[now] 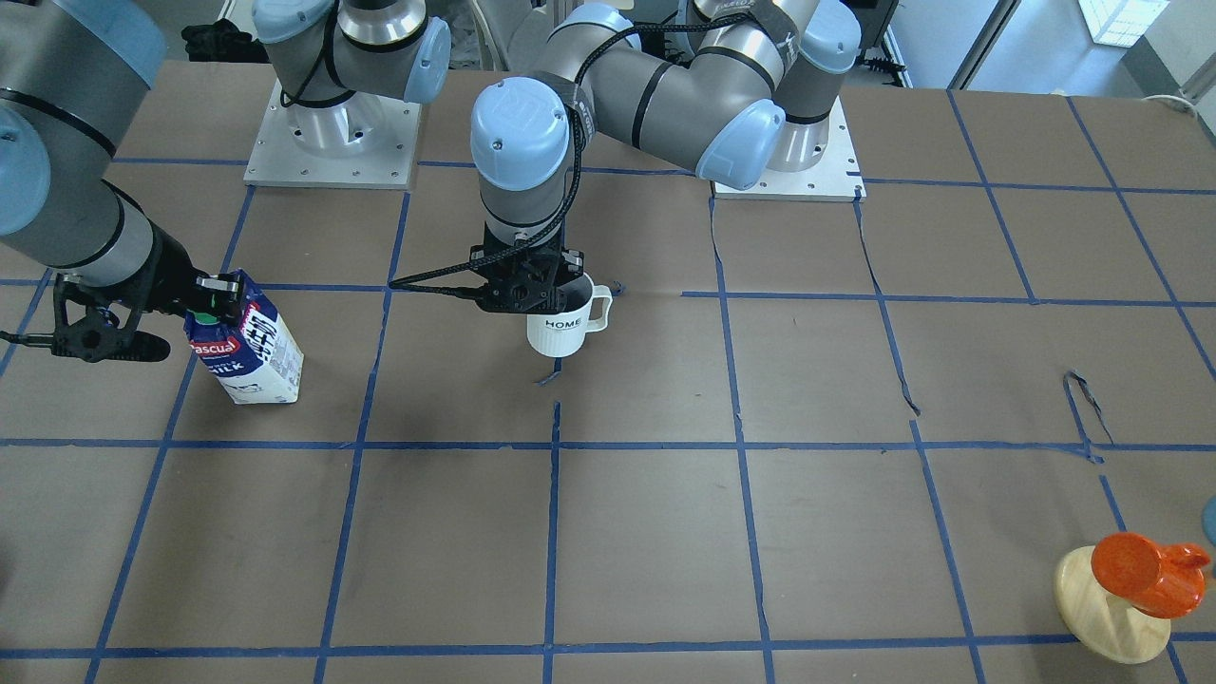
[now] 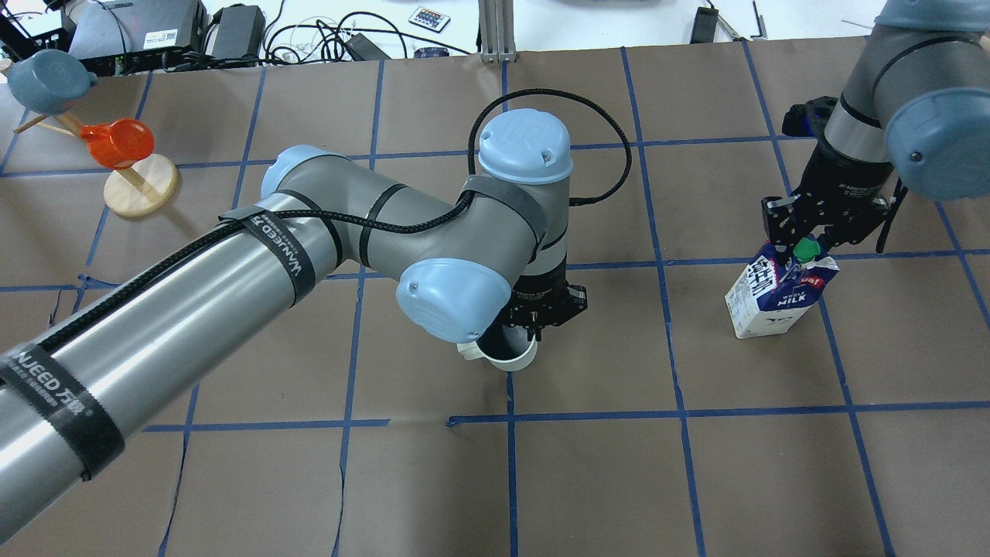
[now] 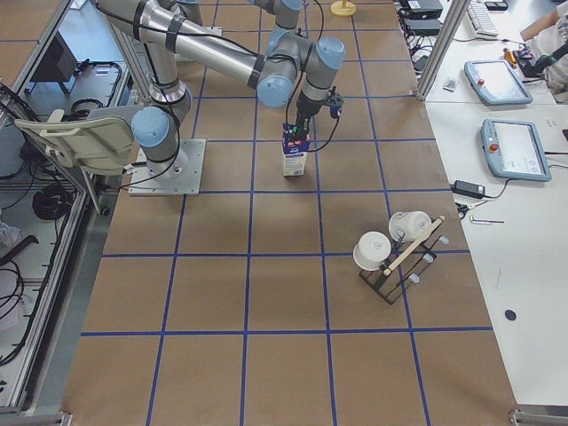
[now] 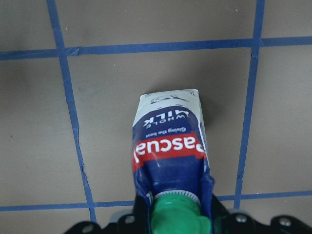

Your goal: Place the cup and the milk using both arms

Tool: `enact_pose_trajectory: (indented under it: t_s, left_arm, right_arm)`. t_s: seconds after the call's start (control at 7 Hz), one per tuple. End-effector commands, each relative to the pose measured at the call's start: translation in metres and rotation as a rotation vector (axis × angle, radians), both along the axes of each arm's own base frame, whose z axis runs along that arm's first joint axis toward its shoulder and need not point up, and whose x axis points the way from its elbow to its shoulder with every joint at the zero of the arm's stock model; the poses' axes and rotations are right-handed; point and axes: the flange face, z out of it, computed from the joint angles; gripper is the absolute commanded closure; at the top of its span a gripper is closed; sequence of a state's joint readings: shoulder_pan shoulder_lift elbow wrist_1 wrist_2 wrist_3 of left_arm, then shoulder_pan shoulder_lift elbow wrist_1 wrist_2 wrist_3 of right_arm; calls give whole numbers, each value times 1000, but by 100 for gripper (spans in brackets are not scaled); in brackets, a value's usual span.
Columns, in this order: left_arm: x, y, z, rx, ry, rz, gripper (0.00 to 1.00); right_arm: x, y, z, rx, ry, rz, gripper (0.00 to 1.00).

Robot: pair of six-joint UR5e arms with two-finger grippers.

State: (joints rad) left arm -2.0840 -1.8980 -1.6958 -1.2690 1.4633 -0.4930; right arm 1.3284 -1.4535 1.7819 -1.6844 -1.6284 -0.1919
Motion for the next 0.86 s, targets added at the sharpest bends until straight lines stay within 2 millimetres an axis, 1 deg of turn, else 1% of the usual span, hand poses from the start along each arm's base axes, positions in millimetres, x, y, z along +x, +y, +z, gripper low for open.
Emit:
enact_pose_trajectory:
  t_s: [0.0,0.14,0.29,0.43,0.57,0.71]
  left_arm:
    - [-1,-1,-18,25,-18,1,100]
    - [-1,-1,-21,35,-22,12,52]
    - [-2,-1,-19,32,-21,43,1]
    - [3,-3,0,5,-9,43,0]
    - [11,-12,21,-31,10,56,0]
    - [24,-20,51,-68,25,82,0]
  right_arm:
    - [1,-7,15,-38,-13,-11,66]
    - [6,-10,22,-60,-42,-42,66]
    - [15,-11,24,-69,-59,-75,66]
    - [28,-11,25,-72,-83,-74,66]
    - [48,-10,25,-70,-75,-101,66]
    - [79,-5,25,-65,-62,-112,66]
